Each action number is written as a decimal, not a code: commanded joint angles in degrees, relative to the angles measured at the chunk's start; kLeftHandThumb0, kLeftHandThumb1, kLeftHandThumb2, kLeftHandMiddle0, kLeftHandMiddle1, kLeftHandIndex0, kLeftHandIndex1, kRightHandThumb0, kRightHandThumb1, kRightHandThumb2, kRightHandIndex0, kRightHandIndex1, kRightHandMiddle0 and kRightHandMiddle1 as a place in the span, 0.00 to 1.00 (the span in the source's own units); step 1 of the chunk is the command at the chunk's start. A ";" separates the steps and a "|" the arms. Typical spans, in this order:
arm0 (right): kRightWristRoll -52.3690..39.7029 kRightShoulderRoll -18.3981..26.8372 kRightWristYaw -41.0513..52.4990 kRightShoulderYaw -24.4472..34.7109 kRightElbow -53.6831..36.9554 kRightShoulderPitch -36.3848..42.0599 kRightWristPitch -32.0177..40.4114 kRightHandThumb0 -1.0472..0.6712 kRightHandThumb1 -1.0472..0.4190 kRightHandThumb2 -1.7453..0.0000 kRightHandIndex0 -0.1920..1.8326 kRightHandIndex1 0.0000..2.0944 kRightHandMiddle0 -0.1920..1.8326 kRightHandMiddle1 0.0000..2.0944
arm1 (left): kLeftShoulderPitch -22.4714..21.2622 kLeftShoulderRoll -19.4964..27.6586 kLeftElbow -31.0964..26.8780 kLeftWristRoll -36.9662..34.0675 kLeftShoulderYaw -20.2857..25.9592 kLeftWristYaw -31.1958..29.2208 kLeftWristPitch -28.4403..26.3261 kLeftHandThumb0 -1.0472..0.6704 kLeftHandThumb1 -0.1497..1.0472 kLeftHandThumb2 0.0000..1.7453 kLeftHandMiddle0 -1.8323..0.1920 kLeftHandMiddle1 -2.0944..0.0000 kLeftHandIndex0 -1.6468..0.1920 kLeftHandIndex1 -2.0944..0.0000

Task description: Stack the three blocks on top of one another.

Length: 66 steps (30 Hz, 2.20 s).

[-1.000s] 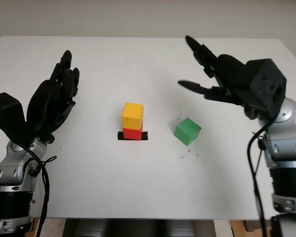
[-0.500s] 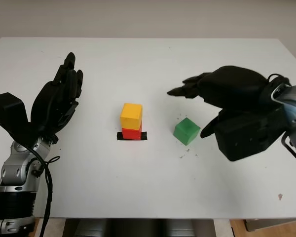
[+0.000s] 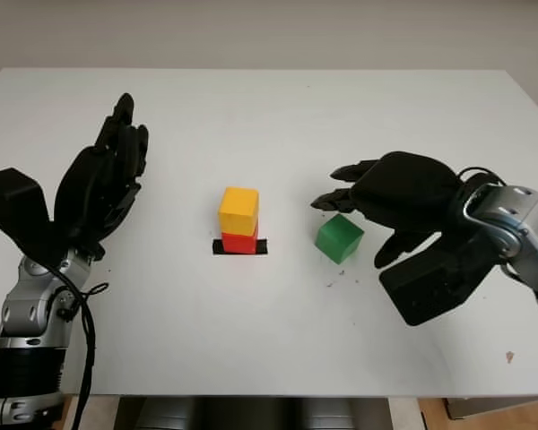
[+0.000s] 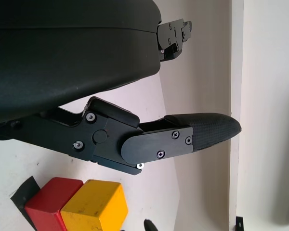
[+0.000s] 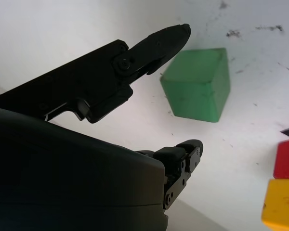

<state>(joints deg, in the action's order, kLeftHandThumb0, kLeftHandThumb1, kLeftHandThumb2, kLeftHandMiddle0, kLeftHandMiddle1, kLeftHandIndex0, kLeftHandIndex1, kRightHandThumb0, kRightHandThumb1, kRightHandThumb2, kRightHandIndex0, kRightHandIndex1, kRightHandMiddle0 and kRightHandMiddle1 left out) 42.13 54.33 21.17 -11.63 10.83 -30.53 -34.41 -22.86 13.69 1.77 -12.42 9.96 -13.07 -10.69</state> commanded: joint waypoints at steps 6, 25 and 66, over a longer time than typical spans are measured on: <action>2.60 -1.61 -6.02 -1.98 4.98 -0.54 -1.80 0.25 0.13 0.96 0.23 0.03 0.34 0.06 | 0.27 0.24 -1.31 0.06 0.05 0.42 -0.05 0.17 1.00 0.32 1.00 1.00 1.00 1.00; 3.25 -2.79 -14.38 -3.67 14.70 -2.74 -6.42 0.31 0.11 0.97 0.25 0.04 0.42 0.12 | 0.40 0.35 -2.05 0.94 -0.31 1.75 -0.38 0.17 1.00 0.32 1.00 1.00 1.00 1.00; -33.24 -15.11 7.72 4.65 10.06 -1.25 14.79 0.35 0.08 0.97 0.31 0.03 0.31 0.68 | 1.06 -0.08 -1.61 1.58 -1.26 1.60 -1.32 0.19 1.00 0.34 1.00 1.00 1.00 1.00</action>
<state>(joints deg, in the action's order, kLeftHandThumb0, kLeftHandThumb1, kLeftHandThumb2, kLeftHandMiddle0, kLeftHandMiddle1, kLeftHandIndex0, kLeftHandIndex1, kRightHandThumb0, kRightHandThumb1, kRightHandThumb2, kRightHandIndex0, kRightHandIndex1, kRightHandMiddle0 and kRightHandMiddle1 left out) 10.16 39.75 28.25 -8.14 22.37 -32.03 -20.69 -22.51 13.55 0.68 -11.06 8.80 -11.67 -11.87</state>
